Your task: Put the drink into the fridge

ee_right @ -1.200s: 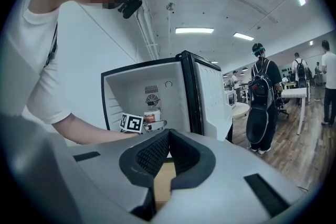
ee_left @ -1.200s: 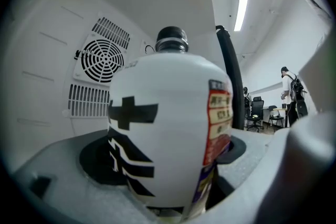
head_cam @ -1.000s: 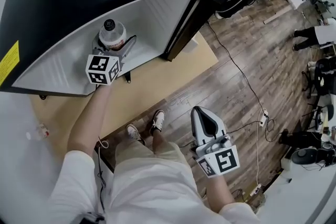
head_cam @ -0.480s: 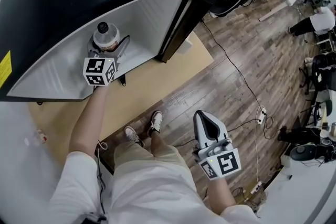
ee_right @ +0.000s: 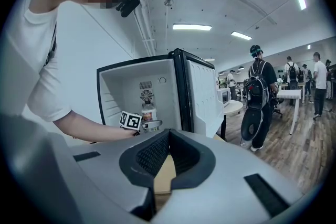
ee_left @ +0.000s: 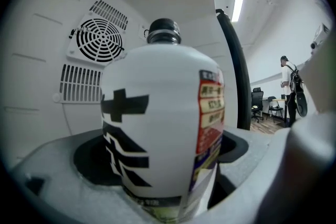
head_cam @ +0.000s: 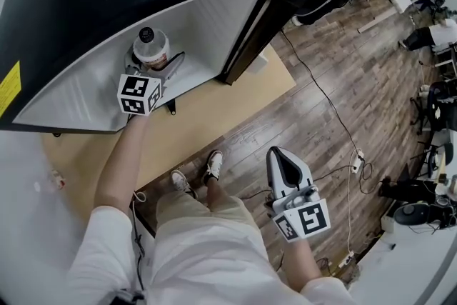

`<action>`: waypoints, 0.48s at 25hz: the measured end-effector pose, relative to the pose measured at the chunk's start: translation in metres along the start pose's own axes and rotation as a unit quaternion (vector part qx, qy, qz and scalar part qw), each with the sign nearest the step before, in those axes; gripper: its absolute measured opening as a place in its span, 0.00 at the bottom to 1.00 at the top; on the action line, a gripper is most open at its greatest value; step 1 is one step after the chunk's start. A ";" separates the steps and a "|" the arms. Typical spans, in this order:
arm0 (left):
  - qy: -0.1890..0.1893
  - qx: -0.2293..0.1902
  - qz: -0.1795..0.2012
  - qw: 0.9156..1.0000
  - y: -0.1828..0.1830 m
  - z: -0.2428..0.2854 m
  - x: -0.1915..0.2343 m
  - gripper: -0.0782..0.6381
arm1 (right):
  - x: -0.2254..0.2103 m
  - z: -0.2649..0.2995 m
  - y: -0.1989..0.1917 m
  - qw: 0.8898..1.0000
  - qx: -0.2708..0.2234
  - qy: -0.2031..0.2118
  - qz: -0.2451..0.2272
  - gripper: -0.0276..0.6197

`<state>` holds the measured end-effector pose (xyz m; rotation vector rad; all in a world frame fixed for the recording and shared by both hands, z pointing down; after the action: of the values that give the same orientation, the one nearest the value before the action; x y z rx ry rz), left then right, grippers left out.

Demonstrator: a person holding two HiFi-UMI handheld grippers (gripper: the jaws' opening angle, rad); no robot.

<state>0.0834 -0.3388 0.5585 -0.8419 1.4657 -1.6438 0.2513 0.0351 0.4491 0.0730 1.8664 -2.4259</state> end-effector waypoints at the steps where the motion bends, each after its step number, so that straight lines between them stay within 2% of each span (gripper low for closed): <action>1: 0.000 0.005 0.000 1.000 -0.001 -0.002 -0.001 0.80 | 0.001 0.000 0.000 1.000 0.001 0.001 0.001 0.05; 12: 0.019 0.003 -0.013 1.000 -0.001 -0.034 -0.003 0.81 | 0.024 0.006 0.001 1.000 0.000 0.029 -0.007 0.05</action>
<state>0.0549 -0.3195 0.5552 -0.8335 1.4811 -1.6908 0.2277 0.0280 0.4474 0.1316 1.8964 -2.4592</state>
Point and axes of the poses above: the fingertips, and each gripper's own axes: z forward along the fingers, x to its left, y out of its top, the point moved 8 cm from there along -z, backward along the fingers, and after that the axes turned 4 degrees about -y, right-handed, at the moved point
